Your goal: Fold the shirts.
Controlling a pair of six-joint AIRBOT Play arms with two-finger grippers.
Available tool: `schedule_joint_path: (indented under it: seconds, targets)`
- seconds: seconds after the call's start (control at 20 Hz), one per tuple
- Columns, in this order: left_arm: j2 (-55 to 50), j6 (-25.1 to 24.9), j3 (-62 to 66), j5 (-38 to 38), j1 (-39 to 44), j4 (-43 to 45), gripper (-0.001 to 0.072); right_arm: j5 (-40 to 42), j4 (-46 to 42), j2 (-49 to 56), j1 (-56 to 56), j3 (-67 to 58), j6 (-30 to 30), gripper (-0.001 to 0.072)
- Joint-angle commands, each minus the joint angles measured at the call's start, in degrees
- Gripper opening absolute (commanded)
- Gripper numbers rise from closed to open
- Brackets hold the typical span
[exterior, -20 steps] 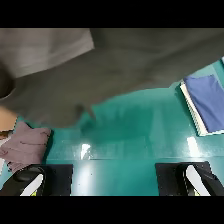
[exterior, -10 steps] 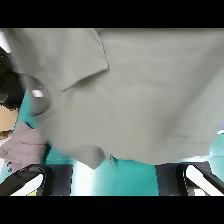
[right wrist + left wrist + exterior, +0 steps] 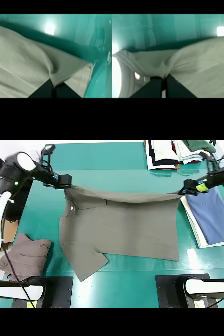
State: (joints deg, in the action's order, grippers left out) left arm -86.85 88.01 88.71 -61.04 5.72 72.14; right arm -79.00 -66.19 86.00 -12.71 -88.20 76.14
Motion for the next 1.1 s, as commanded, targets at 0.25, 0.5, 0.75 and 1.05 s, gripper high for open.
schedule_joint_path:
  seconds: [0.25, 0.5, 0.75, 1.05]
  targets:
    - [-3.7, -7.8, -1.5, -10.7, -7.9, -10.4, 0.0028, 0.0, -1.6, 2.8, 1.5, -3.2, 0.2, 0.0018]
    - [-3.7, -8.6, -10.9, -7.7, -6.9, -10.4, 0.0029, 7.2, -1.3, -3.4, 1.6, 13.9, 0.3, 0.002]
    - [-3.0, -3.5, -14.3, -7.3, -7.3, -6.2, 0.0529, 8.5, -0.7, -5.2, 1.1, 18.7, 1.0, 0.0419]
    - [14.1, 0.2, -27.2, -12.3, -7.2, 1.6, 0.0528, 1.8, -0.9, -17.8, 0.6, 18.8, 0.9, 0.0411]
